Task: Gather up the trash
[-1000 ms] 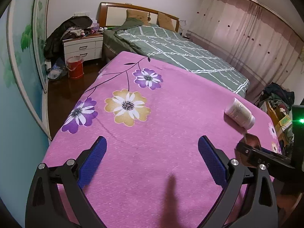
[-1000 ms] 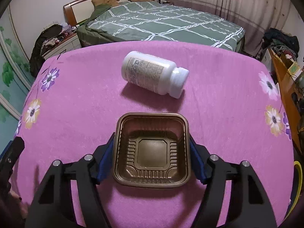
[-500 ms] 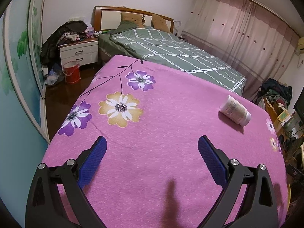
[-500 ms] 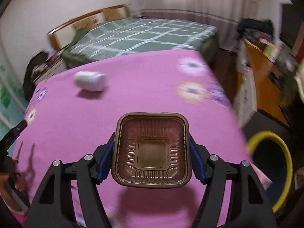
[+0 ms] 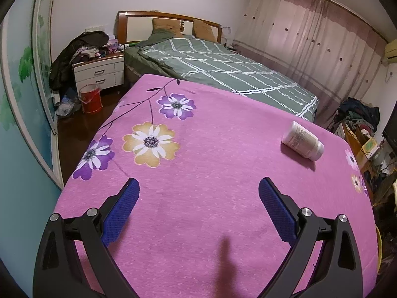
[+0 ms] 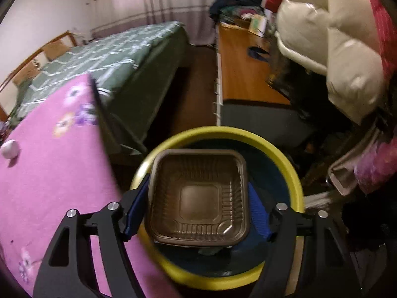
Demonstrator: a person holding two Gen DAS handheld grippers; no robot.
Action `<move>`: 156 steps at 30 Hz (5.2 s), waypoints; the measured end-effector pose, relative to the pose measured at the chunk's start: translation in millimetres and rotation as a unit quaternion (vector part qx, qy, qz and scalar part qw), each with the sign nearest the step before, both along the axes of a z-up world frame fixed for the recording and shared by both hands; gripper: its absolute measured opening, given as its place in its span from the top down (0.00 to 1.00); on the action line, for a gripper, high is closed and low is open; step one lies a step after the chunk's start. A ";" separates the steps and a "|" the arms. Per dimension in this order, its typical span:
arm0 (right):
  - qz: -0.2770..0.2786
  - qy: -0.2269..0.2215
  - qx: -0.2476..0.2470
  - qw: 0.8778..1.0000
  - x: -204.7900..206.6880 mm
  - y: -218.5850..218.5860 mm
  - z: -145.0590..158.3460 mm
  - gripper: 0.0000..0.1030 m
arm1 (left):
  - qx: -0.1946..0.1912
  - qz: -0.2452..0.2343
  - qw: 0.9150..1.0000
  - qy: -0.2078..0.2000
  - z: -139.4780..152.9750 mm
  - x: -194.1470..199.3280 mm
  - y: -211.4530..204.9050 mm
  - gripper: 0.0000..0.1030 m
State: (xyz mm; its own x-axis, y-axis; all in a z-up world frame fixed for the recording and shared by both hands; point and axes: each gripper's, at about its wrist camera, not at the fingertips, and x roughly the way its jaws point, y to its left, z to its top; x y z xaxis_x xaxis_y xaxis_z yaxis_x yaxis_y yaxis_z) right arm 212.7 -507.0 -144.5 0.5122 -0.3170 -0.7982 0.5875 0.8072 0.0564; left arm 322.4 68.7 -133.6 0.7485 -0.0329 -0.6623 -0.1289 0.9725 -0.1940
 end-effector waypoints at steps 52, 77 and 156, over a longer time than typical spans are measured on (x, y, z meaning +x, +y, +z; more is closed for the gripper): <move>0.212 -0.091 -0.008 0.973 110.6 146.9 25.7 0.26 | 0.113 -0.247 0.960 0.071 0.9 163.2 -197.8 0.19; 0.072 -0.062 -0.030 0.995 -167.9 -35.1 48.6 0.26 | 0.083 -0.522 0.845 0.084 33.4 -93.4 -526.7 0.19; 0.239 -0.198 -0.071 0.948 -222.8 117.4 117.1 0.18 | 0.070 -0.064 0.989 -0.111 134.9 -347.4 -94.6 0.05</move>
State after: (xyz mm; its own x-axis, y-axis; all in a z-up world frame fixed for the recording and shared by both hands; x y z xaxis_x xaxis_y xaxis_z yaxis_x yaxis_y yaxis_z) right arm -10.1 -389.6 -27.4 0.8745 -0.0641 -0.4807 0.1092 0.9918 0.0665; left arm -24.9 -25.9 1.3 0.8716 -0.0564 -0.4869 0.0275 0.9974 -0.0663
